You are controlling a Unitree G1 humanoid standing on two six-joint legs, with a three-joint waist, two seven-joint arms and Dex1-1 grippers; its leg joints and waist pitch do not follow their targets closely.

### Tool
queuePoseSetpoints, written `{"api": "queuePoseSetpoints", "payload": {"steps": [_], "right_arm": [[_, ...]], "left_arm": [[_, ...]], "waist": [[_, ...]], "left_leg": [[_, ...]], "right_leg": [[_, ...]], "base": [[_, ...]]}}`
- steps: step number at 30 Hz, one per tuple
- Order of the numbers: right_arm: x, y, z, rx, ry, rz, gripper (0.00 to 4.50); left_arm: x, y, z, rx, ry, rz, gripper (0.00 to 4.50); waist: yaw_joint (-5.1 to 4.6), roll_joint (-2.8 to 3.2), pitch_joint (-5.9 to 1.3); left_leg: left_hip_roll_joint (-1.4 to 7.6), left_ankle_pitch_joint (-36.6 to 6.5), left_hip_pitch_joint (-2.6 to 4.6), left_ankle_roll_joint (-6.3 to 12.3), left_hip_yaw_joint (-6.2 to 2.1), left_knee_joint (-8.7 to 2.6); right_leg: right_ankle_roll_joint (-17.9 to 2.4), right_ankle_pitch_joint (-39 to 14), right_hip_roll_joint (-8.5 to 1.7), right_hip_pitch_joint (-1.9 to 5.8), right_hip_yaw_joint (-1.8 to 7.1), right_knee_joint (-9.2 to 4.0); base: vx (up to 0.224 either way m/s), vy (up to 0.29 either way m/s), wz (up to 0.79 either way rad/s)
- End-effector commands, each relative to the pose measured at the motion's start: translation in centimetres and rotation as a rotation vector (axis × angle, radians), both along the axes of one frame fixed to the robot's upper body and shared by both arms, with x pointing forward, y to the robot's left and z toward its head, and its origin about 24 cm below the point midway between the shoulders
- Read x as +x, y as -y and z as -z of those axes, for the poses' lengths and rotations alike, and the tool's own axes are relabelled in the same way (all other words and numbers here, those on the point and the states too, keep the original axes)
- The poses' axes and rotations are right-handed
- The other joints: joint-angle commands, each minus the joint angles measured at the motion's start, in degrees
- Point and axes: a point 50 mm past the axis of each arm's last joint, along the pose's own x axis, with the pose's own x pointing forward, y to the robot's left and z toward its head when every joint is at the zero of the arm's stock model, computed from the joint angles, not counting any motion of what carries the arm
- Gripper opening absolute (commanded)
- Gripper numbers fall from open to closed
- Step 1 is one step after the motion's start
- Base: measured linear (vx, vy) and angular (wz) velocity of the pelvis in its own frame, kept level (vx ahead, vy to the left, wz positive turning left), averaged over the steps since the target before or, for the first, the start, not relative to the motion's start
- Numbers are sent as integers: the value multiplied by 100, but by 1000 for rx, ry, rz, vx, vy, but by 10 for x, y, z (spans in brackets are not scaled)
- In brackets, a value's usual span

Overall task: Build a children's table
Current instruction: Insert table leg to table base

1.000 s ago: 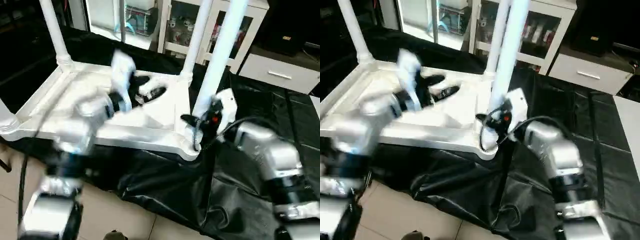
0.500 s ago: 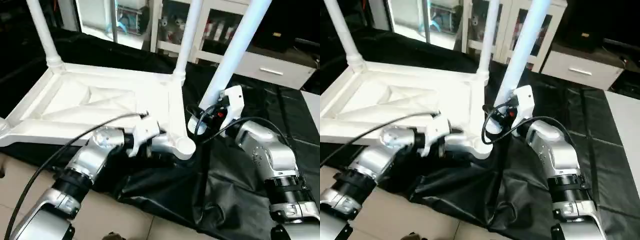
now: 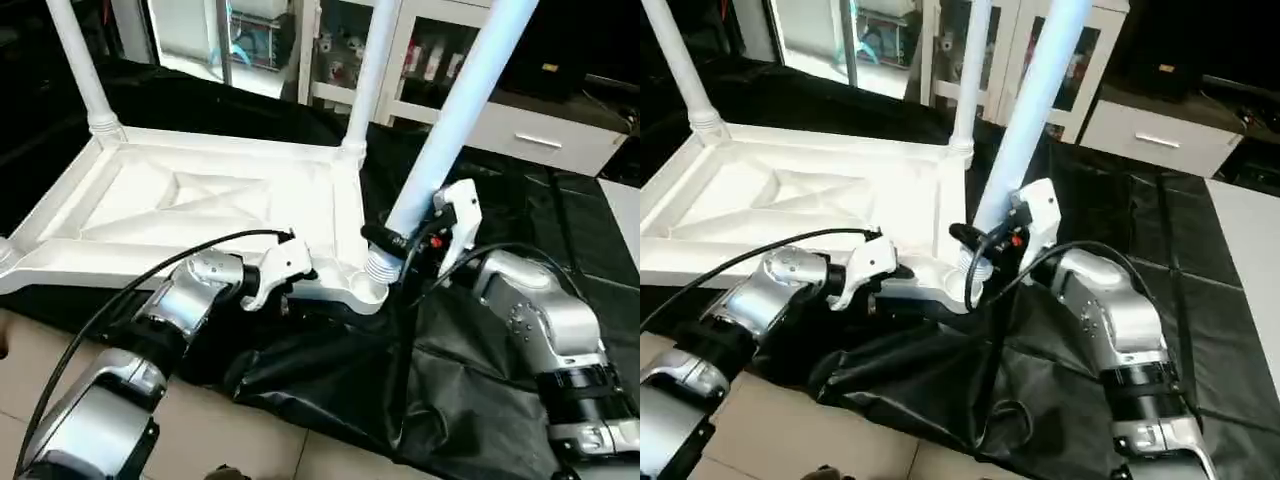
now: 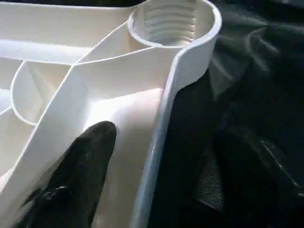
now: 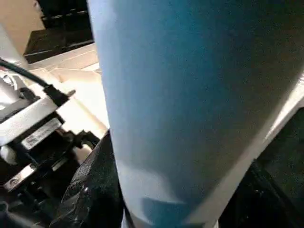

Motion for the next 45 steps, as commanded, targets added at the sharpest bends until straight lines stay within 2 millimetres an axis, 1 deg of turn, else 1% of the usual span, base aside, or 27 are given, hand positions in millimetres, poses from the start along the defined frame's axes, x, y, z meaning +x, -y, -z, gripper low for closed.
{"api": "queuePoseSetpoints", "payload": {"steps": [1, 4, 5, 7, 9, 11, 12, 13, 14, 16, 17, 18, 20, 22, 24, 27, 28, 29, 32, 36, 38, 39, 42, 45], "right_arm": [[-1, 1, -4, -7, 9, -15, 187], [-1, 1, -4, -13, 8, -28, 187], [-1, 1, -4, -13, 8, -28, 187], [-2, 1, -4, -15, 7, -35, 187], [-2, 0, -4, -18, 5, -44, 187], [-2, 0, -4, -19, 4, -47, 187], [-2, 0, -4, -20, 3, -49, 187], [-2, 0, -4, -19, 2, -51, 187], [-2, 0, -4, -19, 2, -51, 187], [-3, -1, -4, -20, 2, -54, 187], [-3, -1, -4, -20, 2, -55, 187], [-3, -1, -4, -20, 1, -57, 187], [-3, -1, -4, -20, 1, -59, 187], [-3, 0, -4, -20, 1, -61, 187], [-3, 0, -4, -20, 0, -63, 187], [-4, -1, -4, -20, -1, -68, 187], [-4, -1, -4, -21, -1, -68, 187], [-3, -1, -4, -21, -1, -68, 187], [-4, 0, -4, -21, -1, -72, 187], [-4, 0, -4, -23, -1, -78, 187], [-4, 0, -5, -22, -1, -80, 187], [-4, -1, -5, -19, -2, -83, 187], [-6, -2, -5, -12, -5, -97, 187], [-9, -4, -4, -15, -13, -112, 187]], "left_arm": [[4, 4, -8, -8, 11, 21, 369], [7, 6, -13, -17, 4, 23, 334], [7, 6, -13, -15, 4, 23, 328], [8, 6, -14, -10, 0, 24, 326], [8, 5, -14, -8, -8, 28, 285], [9, 4, -15, -5, -11, 30, 283], [9, 3, -15, -1, -16, 32, 267], [9, 3, -15, 2, -19, 33, 249], [9, 3, -15, 2, -19, 33, 241], [10, 2, -15, 15, -22, 36, 235], [10, 1, -15, 18, -24, 37, 221], [10, 0, -15, 23, -27, 38, 204], [10, -1, -15, 27, -30, 38, 196], [11, -1, -15, 27, -32, 38, 197], [11, -2, -15, 29, -33, 38, 163], [11, -3, -15, 32, -36, 38, 153], [11, -3, -15, 34, -36, 39, 146], [11, -4, -15, 36, -38, 40, 130], [11, -5, -15, 45, -42, 46, 124], [10, -7, -15, 54, -47, 56, 91], [9, -8, -15, 63, -52, 64, 88], [9, -8, -14, 67, -54, 66, 79], [8, -9, -13, 82, -53, 76, 75], [5, -8, -11, 102, -48, 91, 71]], "waist": [[17, 80, -426], [18, 83, -431], [16, 82, -430], [18, 84, -422], [16, 81, -416], [16, 79, -413], [20, 83, -416], [19, 93, -417], [17, 88, -421], [21, 90, -423], [23, 84, -420], [27, 98, -422], [22, 92, -416], [22, 95, -413], [22, 89, -412], [22, 97, -413], [23, 91, -416], [28, 94, -415], [48, 110, -416], [85, 111, -416], [88, 109, -424], [89, 103, -429], [92, 104, -421], [97, 103, -416]], "left_leg": [[158, -1355, 95, -126, -47, -450], [157, -1258, 86, -93, -47, -449], [155, -1261, 85, -91, -45, -448], [159, -1337, 88, -94, -46, -451], [158, -1382, 92, -94, -45, -453], [157, -1408, 89, -106, -49, -460], [160, -1410, 95, -111, -51, -459], [162, -1413, 93, -121, -55, -463], [164, -1398, 94, -121, -53, -461], [162, -1360, 92, -112, -52, -459], [161, -1348, 90, -106, -49, -458], [160, -1357, 93, -107, -49, -456], [160, -1418, 97, -107, -48, -460], [162, -1472, 92, -125, -54, -466], [166, -1495, 96, -135, -57, -470], [168, -1497, 96, -134, -57, -470], [163, -1476, 96, -127, -55, -467], [164, -1470, 100, -121, -53, -467], [172, -1480, 108, -143, -57, -475], [178, -1500, 116, -175, -56, -484], [177, -1447, 107, -175, -58, -482], [173, -1379, 98, -160, -54, -478], [172, -1411, 107, -148, -50, -482], [180, -1460, 112, -154, -52, -487]], "right_leg": [[-1252, -781, -328, 287, 267, -414], [-1300, -639, -322, 291, 262, -398], [-1304, -634, -320, 291, 263, -399], [-1296, -740, -331, 291, 264, -411], [-1276, -821, -327, 284, 265, -423], [-1240, -931, -330, 284, 266, -436], [-1241, -936, -333, 282, 265, -436], [-1245, -923, -334, 281, 264, -433], [-1251, -878, -331, 281, 265, -428], [-1285, -773, -332, 286, 265, -419], [-1298, -740, -328, 285, 265, -415], [-1307, -735, -330, 285, 265, -413], [-1292, -825, -331, 281, 264, -429], [-1277, -923, -336, 284, 265, -437], [-1268, -963, -336, 281, 263, -444], [-1272, -950, -339, 277, 265, -441], [-1273, -925, -334, 279, 264, -440], [-1271, -922, -333, 274, 265, -440], [-1273, -910, -333, 268, 263, -433], [-1272, -881, -338, 264, 265, -430], [-1290, -756, -339, 276, 265, -413], [-1310, -645, -339, 285, 264, -401], [-1316, -689, -336, 281, 265, -412], [-1263, -805, -349, 280, 272, -427]], "base": [[0, 0, 0], [0, 0, 0], [0, 0, 0], [0, 0, 0], [0, 0, 0], [0, 0, 0], [0, 0, 0], [0, 0, 0], [0, 0, 0], [0, 0, 0], [0, 0, 0], [0, 0, 0], [0, 0, 0], [0, 0, 0], [0, 0, 0], [0, 0, 0], [0, 0, 0], [0, 0, 0], [0, 0, 0], [0, 0, 0], [0, 0, 0], [0, 0, 0], [0, 0, 0], [0, 0, 0]]}}
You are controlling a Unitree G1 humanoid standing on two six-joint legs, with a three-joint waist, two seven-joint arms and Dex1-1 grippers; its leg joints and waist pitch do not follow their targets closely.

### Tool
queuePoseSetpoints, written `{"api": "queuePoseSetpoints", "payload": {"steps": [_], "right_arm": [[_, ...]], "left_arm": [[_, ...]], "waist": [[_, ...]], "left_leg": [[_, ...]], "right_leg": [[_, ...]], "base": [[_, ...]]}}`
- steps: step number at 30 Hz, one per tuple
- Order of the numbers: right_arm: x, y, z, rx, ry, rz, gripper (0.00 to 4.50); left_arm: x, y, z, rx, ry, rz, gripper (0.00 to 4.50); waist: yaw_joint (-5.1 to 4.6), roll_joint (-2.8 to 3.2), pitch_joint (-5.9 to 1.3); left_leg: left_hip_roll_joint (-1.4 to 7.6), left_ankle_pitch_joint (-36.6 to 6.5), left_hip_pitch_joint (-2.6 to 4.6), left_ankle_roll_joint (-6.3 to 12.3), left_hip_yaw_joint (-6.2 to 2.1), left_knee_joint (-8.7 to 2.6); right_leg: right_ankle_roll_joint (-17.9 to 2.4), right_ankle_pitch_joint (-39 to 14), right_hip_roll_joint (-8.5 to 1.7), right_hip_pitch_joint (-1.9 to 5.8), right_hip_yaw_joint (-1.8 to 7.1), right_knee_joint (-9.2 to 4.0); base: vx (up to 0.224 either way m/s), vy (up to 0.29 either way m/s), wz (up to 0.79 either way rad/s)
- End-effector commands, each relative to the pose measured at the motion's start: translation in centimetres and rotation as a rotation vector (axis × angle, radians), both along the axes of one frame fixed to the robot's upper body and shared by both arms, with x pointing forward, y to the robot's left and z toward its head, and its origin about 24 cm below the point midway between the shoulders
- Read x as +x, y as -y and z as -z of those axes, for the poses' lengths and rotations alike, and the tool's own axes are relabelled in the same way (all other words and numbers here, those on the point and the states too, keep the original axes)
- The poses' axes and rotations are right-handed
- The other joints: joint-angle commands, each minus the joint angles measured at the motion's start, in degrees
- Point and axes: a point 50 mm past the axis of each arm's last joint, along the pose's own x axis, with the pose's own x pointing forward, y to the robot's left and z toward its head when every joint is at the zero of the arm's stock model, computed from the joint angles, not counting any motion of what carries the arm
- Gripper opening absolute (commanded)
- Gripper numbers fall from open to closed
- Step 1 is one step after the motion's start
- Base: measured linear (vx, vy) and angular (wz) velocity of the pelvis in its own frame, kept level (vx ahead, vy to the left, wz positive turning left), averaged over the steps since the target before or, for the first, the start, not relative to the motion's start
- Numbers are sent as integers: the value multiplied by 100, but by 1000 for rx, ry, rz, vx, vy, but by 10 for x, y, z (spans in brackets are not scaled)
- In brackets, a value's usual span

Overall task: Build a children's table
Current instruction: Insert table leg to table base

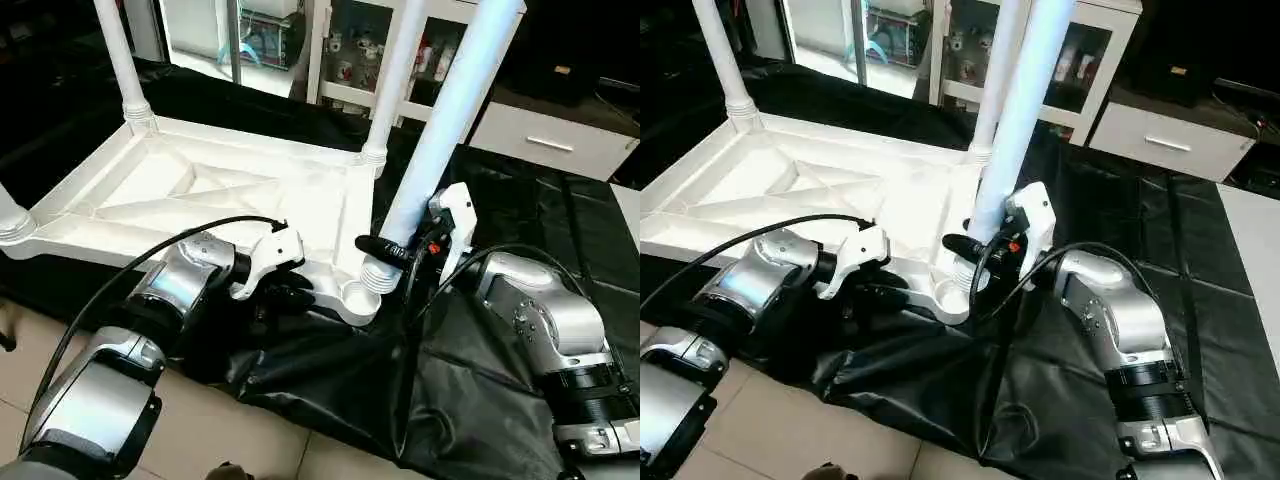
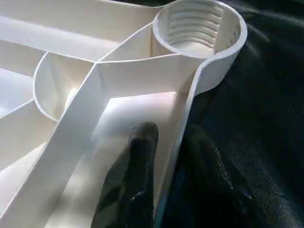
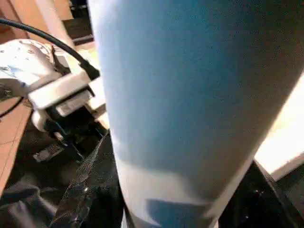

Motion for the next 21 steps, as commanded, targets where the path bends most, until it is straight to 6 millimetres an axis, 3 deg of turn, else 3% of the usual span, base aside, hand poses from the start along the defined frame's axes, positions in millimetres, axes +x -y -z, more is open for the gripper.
{"api": "queuePoseSetpoints", "payload": {"steps": [1, 9, 17, 19, 21], "right_arm": [[-3, 2, -1, -12, -2, -12, 187], [-9, 0, 6, -36, -32, -31, 187], [-9, 0, 10, -68, -39, -22, 187], [-8, 1, 8, -62, -34, -17, 187], [-7, 2, 6, -59, -31, -12, 187]], "left_arm": [[-4, 6, 4, 46, 2, 55, 70], [-13, 19, 10, -11, -43, 1, 65], [-17, 33, 6, -51, -43, -33, 65], [-16, 37, 1, -85, -31, -37, 121], [-16, 39, -4, -98, -19, -22, 135]], "waist": [[-12, 103, -413], [-19, 93, -406], [-30, 89, -381], [-28, 90, -380], [-20, 90, -384]], "left_leg": [[184, -1445, 106, -153, -63, -477], [182, -1320, 101, -117, -48, -473], [186, -1464, 97, -109, -48, -482], [182, -1451, 94, -95, -47, -481], [176, -1430, 93, -77, -46, -479]], "right_leg": [[-1262, -797, -346, 278, 271, -409], [-1331, -580, -327, 278, 269, -384], [-1234, -956, -337, 260, 278, -442], [-1220, -989, -334, 261, 279, -446], [-1190, -1034, -334, 261, 277, -459]], "base": [[0, 0, 0], [0, 0, 0], [0, 0, 0], [0, 0, 0], [0, 0, 0]]}}
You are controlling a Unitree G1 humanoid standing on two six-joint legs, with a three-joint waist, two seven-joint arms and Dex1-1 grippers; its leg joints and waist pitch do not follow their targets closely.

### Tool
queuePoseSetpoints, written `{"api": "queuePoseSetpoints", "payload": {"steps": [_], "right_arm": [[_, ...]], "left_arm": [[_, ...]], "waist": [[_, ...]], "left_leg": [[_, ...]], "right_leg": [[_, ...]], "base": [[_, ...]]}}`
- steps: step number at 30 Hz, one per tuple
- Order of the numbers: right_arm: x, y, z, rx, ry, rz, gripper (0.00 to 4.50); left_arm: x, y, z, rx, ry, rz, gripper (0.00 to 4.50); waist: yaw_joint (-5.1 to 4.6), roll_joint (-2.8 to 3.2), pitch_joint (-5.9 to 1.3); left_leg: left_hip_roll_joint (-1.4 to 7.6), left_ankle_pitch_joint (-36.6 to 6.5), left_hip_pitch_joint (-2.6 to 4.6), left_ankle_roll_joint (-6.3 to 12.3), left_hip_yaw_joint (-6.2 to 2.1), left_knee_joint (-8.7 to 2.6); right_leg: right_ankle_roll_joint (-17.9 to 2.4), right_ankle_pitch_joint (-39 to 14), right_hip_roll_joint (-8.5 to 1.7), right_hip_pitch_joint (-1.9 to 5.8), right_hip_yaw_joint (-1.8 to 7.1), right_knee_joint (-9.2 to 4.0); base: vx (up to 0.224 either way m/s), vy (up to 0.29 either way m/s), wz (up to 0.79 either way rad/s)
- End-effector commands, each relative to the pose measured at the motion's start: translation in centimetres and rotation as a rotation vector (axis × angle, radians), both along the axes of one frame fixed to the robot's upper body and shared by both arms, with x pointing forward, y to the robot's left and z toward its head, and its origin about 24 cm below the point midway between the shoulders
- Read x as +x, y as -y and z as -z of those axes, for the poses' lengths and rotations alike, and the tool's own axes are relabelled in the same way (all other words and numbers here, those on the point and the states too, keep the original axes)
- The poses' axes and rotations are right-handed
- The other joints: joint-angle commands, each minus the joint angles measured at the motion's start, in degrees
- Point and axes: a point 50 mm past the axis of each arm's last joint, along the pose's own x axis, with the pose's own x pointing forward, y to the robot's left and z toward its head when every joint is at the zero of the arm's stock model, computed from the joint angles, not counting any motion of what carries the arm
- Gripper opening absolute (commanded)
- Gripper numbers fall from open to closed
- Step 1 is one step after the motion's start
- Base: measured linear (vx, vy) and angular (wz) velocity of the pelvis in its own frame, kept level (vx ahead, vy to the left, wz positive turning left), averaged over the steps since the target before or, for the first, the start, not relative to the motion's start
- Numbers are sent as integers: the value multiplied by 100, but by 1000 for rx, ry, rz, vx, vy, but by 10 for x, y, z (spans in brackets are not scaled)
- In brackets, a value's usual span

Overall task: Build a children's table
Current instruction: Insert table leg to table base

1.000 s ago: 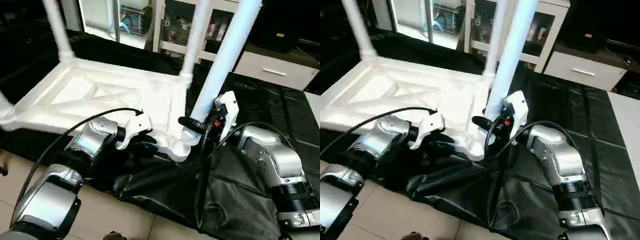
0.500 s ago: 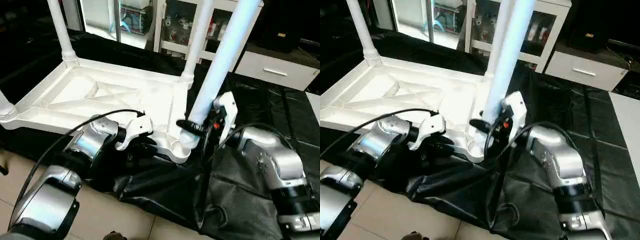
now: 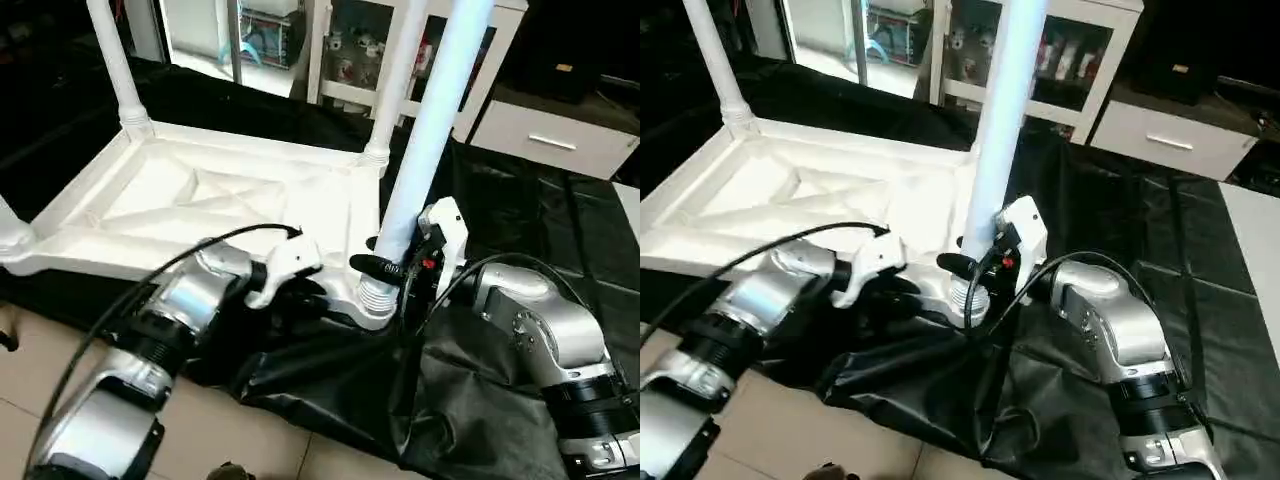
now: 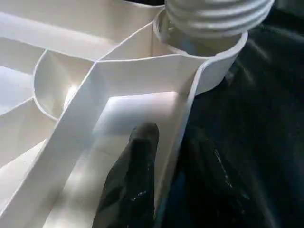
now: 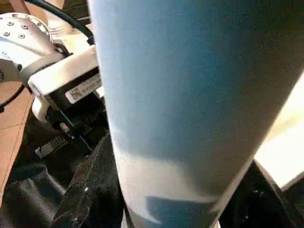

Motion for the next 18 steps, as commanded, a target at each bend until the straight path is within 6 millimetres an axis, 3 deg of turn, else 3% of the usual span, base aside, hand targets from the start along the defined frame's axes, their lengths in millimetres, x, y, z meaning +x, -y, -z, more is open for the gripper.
{"api": "queuePoseSetpoints", "payload": {"steps": [1, 4, 5, 9, 18], "right_arm": [[1, 7, -8, 3, 26, 14, 187], [0, 11, -10, 8, 32, 19, 187], [0, 11, -11, 9, 32, 20, 187], [-2, 13, -12, 17, 36, 22, 187], [-5, 15, -11, 14, 36, 21, 187]], "left_arm": [[-2, 10, -11, -61, 28, 54, 135], [2, 8, -23, -127, 86, 61, 165], [2, 8, -24, -136, 100, 61, 178], [0, 1, -29, -178, 98, 124, 184], [-1, -11, -20, -44, 37, 199, 201]], "waist": [[-16, 81, -395], [-9, 114, -408], [-14, 95, -408], [-37, 110, -423], [-96, 139, -426]], "left_leg": [[175, -1418, 98, -87, -65, -470], [180, -1419, 98, -114, -70, -472], [178, -1438, 83, -117, -71, -475], [163, -1389, 80, -102, -68, -471], [172, -1497, 103, -169, -70, -476]], "right_leg": [[-1183, -1032, -332, 263, 270, -440], [-1223, -905, -328, 268, 265, -423], [-1238, -848, -325, 278, 259, -425], [-1221, -772, -316, 291, 259, -417], [-1262, -817, -315, 275, 262, -409]], "base": [[0, 0, 0], [0, 0, 0], [0, 0, 0], [0, 0, 0], [0, 0, 0]]}}
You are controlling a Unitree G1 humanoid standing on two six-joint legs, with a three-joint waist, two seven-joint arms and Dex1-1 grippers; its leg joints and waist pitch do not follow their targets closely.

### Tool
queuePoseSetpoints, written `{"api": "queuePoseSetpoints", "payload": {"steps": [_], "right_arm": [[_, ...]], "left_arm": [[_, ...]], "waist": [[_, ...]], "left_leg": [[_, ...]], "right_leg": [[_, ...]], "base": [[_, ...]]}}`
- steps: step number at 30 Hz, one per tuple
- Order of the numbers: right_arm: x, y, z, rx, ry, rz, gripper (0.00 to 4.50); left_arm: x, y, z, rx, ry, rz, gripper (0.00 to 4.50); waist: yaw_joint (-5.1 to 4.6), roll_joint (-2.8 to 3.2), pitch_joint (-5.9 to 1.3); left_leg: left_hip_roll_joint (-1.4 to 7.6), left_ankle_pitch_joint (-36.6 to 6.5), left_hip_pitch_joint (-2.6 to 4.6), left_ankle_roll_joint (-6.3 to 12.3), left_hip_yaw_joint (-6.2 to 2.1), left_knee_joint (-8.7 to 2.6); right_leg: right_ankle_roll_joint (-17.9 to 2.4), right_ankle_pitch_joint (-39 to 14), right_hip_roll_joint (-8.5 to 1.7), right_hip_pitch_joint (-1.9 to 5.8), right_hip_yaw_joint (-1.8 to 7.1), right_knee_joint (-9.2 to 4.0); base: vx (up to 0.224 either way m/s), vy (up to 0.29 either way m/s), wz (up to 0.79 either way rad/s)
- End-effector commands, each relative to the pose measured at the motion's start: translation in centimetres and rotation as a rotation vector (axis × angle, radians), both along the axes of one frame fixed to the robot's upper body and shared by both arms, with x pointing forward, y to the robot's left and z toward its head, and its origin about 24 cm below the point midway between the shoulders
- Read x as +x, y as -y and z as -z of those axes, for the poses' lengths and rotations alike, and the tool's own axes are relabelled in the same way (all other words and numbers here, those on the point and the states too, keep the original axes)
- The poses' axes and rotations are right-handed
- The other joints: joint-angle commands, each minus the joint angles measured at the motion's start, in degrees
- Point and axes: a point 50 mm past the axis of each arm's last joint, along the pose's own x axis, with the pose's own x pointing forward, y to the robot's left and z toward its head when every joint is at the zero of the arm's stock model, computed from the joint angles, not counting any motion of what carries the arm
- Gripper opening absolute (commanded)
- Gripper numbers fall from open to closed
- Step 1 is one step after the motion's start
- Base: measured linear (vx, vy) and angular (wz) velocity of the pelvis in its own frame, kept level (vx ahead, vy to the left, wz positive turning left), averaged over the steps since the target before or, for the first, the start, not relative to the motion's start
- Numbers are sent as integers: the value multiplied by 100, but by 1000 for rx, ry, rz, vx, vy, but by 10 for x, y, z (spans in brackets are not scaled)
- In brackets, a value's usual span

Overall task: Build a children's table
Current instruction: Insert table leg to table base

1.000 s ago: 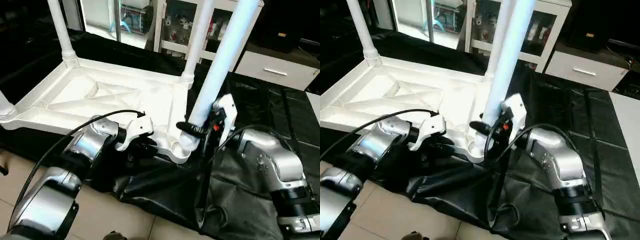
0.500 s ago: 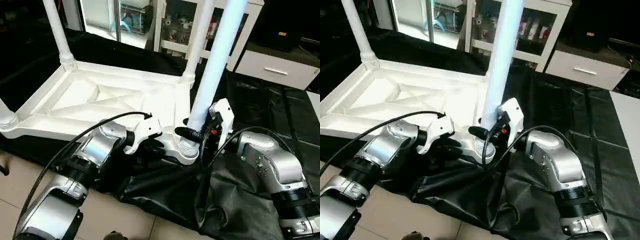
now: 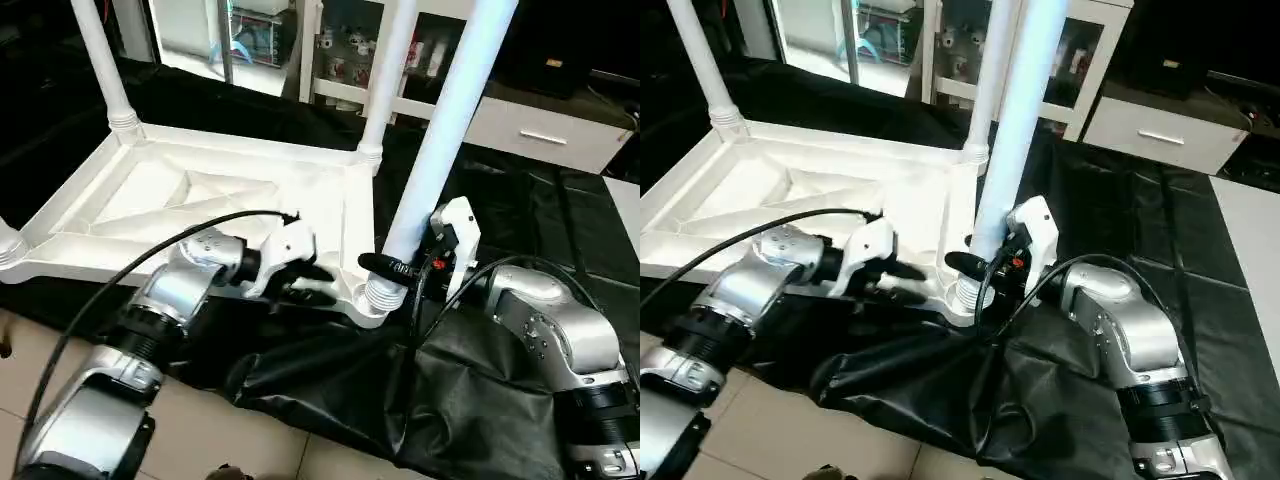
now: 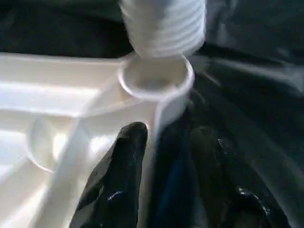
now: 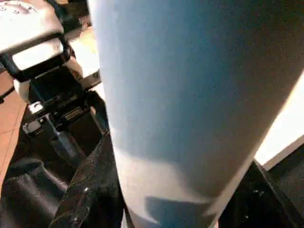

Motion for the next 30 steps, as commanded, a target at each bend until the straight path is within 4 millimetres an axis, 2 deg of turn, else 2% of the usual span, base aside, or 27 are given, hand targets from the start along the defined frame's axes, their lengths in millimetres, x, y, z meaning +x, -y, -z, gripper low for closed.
{"api": "queuePoseSetpoints", "payload": {"steps": [1, 5, 7, 8, 9, 11, 17, 21, 22, 26, 27, 30], "right_arm": [[0, 4, -7, 9, 22, 1, 187], [0, 4, -7, 9, 22, 1, 187], [0, 4, -7, 9, 22, 1, 187], [0, 4, -7, 7, 22, 0, 187], [-1, 4, -7, 4, 21, -4, 187], [-1, 4, -7, 4, 21, -5, 187], [-1, 3, -7, 4, 19, -9, 187], [-1, 3, -7, 4, 19, -13, 187], [-1, 3, -7, 4, 19, -13, 187], [-2, 2, -7, 2, 17, -19, 187], [-1, 2, -7, 1, 16, -22, 187], [-1, 3, -7, 1, 16, -23, 187]], "left_arm": [[1, 3, -3, 20, 12, 24, 201], [1, 3, -3, 20, 12, 24, 201], [1, 2, -2, 26, -4, 24, 227], [4, -1, 3, 63, 7, 3, 232], [8, -3, 9, 100, 38, -39, 236], [10, -3, 10, 104, 44, -53, 236], [12, -9, 13, 163, 57, -63, 236], [14, -9, 14, 159, 51, -58, 236], [14, -9, 14, 159, 50, -55, 206], [10, -9, 16, 165, 20, -19, 193], [9, -10, 18, 178, 15, -8, 167], [10, -11, 18, 186, 12, -4, 153]], "waist": [[7, 118, -427], [10, 118, -430], [10, 112, -433], [6, 88, -433], [7, 108, -434], [10, 97, -441], [18, 96, -439], [19, 92, -433], [24, 91, -436], [27, 90, -442], [29, 90, -444], [28, 93, -445]], "left_leg": [[170, -1493, 98, -165, -64, -468], [171, -1455, 97, -142, -61, -462], [166, -1405, 92, -129, -59, -455], [170, -1394, 94, -121, -57, -457], [153, -1366, 92, -90, -56, -444], [156, -1355, 92, -86, -62, -444], [170, -1344, 87, -98, -65, -446], [161, -1402, 99, -100, -62, -446], [163, -1397, 95, -101, -64, -445], [167, -1330, 90, -82, -63, -442], [169, -1287, 92, -69, -62, -440], [167, -1284, 96, -58, -58, -437]], "right_leg": [[-1276, -799, -317, 279, 266, -407], [-1329, -726, -320, 286, 266, -397], [-1330, -682, -318, 292, 268, -391], [-1327, -681, -315, 290, 266, -394], [-1293, -675, -302, 288, 267, -400], [-1247, -693, -316, 302, 269, -402], [-1315, -658, -329, 299, 267, -389], [-1288, -777, -325, 289, 266, -409], [-1294, -776, -332, 295, 268, -409], [-1341, -642, -336, 302, 267, -389], [-1362, -577, -334, 302, 265, -381], [-1380, -540, -331, 301, 266, -376]], "base": [[0, 0, 0], [0, 0, 0], [0, 0, 0], [0, 0, 0], [0, 0, 0], [0, 0, 0], [0, 0, 0], [0, 0, 0], [0, 0, 0], [0, 0, 0], [0, 0, 0], [0, 0, 0]]}}
